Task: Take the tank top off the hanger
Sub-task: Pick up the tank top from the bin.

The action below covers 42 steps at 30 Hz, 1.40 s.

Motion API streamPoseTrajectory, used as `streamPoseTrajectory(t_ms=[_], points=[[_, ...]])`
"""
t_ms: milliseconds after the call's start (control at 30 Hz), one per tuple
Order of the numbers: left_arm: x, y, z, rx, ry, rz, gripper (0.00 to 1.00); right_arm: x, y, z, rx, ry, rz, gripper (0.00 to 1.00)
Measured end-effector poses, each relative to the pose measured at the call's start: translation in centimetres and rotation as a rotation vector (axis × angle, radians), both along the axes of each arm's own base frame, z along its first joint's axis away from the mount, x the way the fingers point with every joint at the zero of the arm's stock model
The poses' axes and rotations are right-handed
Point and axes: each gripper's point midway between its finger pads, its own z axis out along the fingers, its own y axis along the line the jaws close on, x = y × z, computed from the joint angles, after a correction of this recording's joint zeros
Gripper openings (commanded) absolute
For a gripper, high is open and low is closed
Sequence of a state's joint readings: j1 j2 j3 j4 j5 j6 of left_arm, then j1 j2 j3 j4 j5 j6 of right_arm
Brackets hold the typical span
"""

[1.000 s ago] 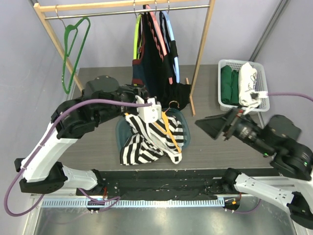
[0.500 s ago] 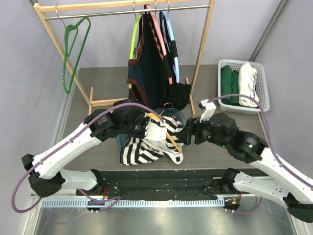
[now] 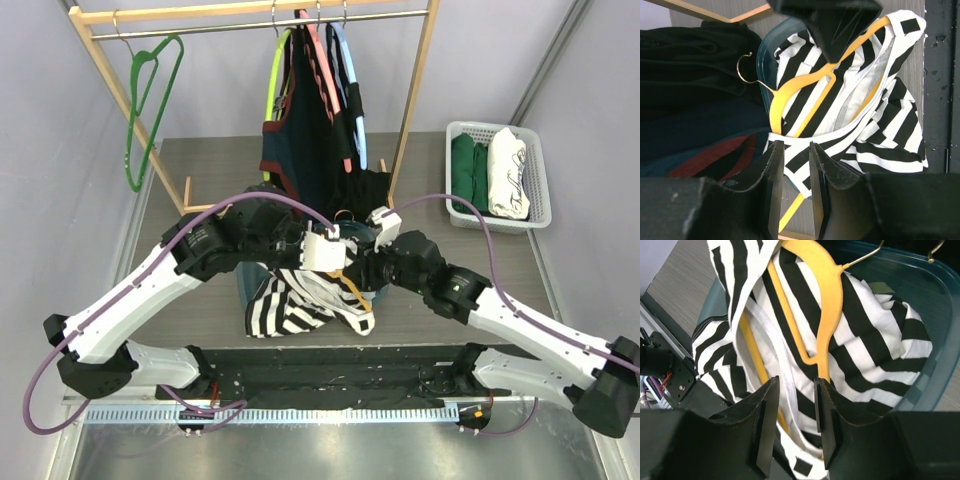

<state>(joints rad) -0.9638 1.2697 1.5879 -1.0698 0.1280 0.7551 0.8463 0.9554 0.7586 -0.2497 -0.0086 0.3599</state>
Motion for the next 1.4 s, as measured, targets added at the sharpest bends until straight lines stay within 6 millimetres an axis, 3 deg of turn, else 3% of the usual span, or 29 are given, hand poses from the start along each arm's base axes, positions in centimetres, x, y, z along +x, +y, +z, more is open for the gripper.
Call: streamPoseTrajectory(t_ms=[267, 400, 667, 833, 1000, 1200, 1267, 1400], points=[[0.3, -0.4, 1.4, -0.029, -0.019, 0.0, 0.31, 2.0, 0.6, -3.2, 0.005, 0.05, 0.025, 0.43], [0.3, -0.5, 1.4, -0.028, -0.019, 0.0, 0.31, 1.3, 0.6, -4.5, 0.019, 0.088, 0.059, 0.43], [0.5, -0.8, 1.5, -0.025, -0.02, -0.003, 0.32, -0.1, 2.7, -4.9, 0.112, 0.166, 0.158, 0.41], [0.5, -0.8, 1.7, -0.029, -0.023, -0.003, 0.32, -0.9, 2.6, -6.3, 0.12, 0.216, 0.164, 0.41], [0.5, -0.8, 1.8, -0.031, -0.024, -0.003, 0.32, -0.8, 2.4, -5.5, 0.129, 0.194, 0.151, 0.43], [0.5, -0.8, 1.8, -0.03, -0.024, -0.004, 0.32, 0.5, 1.9, -1.6, 0.172, 0.095, 0.109, 0.43], [0.5, -0.8, 1.8, -0.03, -0.024, -0.005, 0.32, 1.1, 1.6, -1.7, 0.168, 0.093, 0.086, 0.43], [0.5, -0.8, 1.8, -0.031, -0.023, -0.006, 0.33, 2.3, 1.0, -3.8, 0.126, 0.139, 0.038, 0.43]])
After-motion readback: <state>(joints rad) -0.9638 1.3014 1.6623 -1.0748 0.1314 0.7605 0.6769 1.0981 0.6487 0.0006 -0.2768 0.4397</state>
